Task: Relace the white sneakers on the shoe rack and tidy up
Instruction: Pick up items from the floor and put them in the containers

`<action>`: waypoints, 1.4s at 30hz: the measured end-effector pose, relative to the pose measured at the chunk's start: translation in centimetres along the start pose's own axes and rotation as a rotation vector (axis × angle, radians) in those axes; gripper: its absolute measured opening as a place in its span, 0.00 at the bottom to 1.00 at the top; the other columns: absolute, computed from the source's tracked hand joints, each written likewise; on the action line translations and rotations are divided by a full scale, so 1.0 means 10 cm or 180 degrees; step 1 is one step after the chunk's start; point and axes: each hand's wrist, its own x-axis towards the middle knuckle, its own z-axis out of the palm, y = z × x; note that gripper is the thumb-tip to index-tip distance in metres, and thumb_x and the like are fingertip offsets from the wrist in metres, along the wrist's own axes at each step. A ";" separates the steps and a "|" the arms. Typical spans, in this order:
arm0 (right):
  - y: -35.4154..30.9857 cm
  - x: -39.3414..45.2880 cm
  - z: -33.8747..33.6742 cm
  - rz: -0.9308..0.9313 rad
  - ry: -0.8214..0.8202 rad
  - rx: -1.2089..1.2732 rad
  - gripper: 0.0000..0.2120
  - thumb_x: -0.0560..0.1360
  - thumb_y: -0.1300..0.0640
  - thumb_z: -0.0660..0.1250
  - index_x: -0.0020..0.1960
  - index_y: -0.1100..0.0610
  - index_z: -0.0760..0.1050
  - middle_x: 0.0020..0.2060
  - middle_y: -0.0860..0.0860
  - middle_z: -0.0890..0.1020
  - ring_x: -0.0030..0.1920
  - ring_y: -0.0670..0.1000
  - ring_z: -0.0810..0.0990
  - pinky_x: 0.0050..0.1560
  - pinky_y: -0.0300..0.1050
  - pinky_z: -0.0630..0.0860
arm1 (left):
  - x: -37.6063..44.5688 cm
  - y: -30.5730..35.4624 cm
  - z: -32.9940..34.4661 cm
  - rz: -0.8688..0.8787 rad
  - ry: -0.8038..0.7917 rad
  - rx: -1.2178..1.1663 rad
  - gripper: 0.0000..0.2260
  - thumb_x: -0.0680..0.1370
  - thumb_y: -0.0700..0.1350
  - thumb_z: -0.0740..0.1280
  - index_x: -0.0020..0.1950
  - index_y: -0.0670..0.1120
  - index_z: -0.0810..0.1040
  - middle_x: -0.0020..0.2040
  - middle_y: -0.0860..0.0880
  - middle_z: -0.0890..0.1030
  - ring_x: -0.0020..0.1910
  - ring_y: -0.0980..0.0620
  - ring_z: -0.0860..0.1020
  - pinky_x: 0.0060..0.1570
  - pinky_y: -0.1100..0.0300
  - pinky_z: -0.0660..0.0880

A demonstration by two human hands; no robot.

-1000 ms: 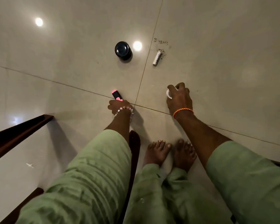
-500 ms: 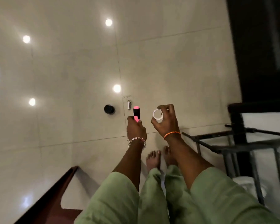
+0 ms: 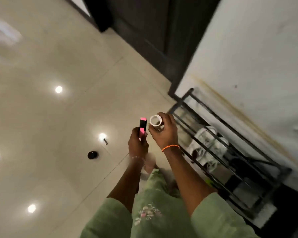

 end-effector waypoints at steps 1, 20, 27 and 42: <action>0.02 -0.04 -0.20 0.0015 0.0187 0.0029 0.17 0.65 0.63 0.74 0.52 0.62 0.76 0.47 0.56 0.76 0.44 0.45 0.74 0.44 0.33 0.73 | -0.09 0.11 0.08 0.0148 -0.0087 0.0020 0.09 0.78 0.36 0.64 0.57 0.39 0.74 0.47 0.43 0.81 0.42 0.43 0.77 0.39 0.61 0.66; 0.99 -2.10 -2.76 0.1809 0.3156 -0.0115 0.20 0.66 0.59 0.75 0.56 0.56 0.76 0.51 0.51 0.78 0.53 0.49 0.76 0.53 0.43 0.75 | -2.41 1.12 1.91 0.1952 -0.2574 0.1163 0.09 0.77 0.40 0.66 0.57 0.42 0.77 0.53 0.45 0.76 0.49 0.51 0.74 0.48 0.63 0.67; 1.46 -2.71 -3.40 0.2040 0.4398 -0.0074 0.19 0.67 0.58 0.72 0.57 0.58 0.77 0.51 0.52 0.81 0.53 0.52 0.79 0.54 0.58 0.76 | -3.15 1.29 2.57 0.2931 -0.3357 0.1597 0.12 0.77 0.41 0.66 0.61 0.43 0.77 0.56 0.45 0.78 0.56 0.48 0.75 0.54 0.58 0.72; 2.78 -3.49 -5.16 0.2597 0.4034 -0.0260 0.22 0.66 0.67 0.73 0.59 0.60 0.77 0.55 0.59 0.78 0.53 0.59 0.78 0.56 0.57 0.75 | -4.71 1.68 4.49 0.5523 -0.2692 0.3002 0.10 0.76 0.46 0.64 0.57 0.48 0.77 0.55 0.49 0.80 0.60 0.46 0.68 0.55 0.53 0.61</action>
